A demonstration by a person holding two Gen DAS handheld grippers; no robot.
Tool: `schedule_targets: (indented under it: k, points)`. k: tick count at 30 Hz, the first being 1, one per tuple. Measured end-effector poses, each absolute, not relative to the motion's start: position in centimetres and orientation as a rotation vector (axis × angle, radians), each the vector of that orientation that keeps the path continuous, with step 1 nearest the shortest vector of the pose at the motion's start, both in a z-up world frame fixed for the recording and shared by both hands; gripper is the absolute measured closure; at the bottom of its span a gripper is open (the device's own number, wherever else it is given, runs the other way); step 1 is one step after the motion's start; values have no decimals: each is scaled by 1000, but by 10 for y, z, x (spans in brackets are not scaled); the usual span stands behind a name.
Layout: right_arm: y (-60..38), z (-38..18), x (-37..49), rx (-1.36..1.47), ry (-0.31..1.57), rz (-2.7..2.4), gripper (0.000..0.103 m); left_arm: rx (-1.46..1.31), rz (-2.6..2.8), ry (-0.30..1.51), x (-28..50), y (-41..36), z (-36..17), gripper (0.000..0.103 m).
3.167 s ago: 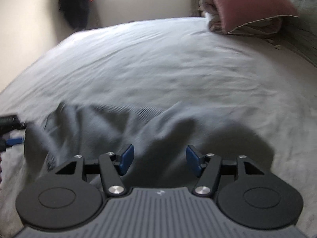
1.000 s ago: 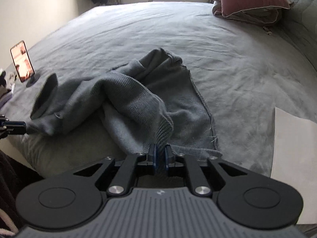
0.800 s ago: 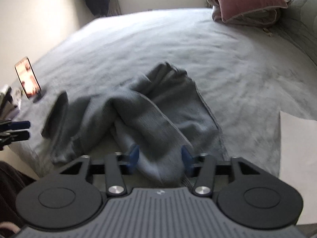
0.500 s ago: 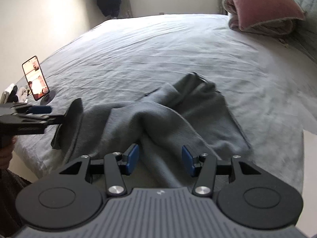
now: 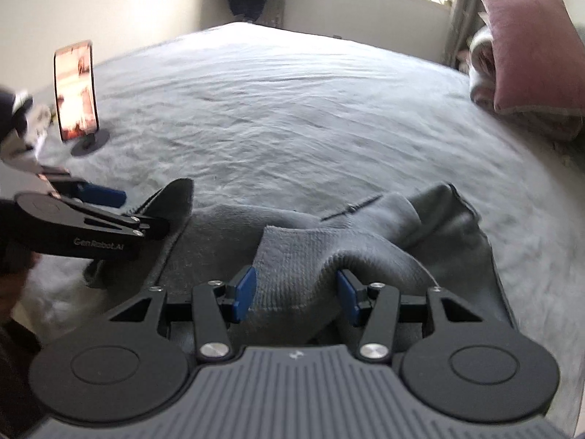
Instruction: Fold clothes
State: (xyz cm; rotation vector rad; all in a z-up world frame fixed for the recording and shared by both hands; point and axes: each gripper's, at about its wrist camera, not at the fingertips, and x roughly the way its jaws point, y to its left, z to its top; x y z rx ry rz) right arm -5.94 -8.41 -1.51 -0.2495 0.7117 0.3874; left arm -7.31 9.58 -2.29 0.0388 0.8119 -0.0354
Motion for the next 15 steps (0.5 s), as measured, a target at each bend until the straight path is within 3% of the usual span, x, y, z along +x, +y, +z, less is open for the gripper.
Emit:
schedule_targets:
  k: [6, 10, 15]
  points:
    - [-64, -32, -55, -349, 711, 331, 56, 38, -30, 824, -73, 97, -25, 40]
    - [-59, -34, -56, -386, 714, 301, 68, 64, -21, 823, -71, 92, -27, 40]
    - [-56, -33, -52, -373, 766, 254, 73, 111, -15, 816, -69, 85, -28, 40]
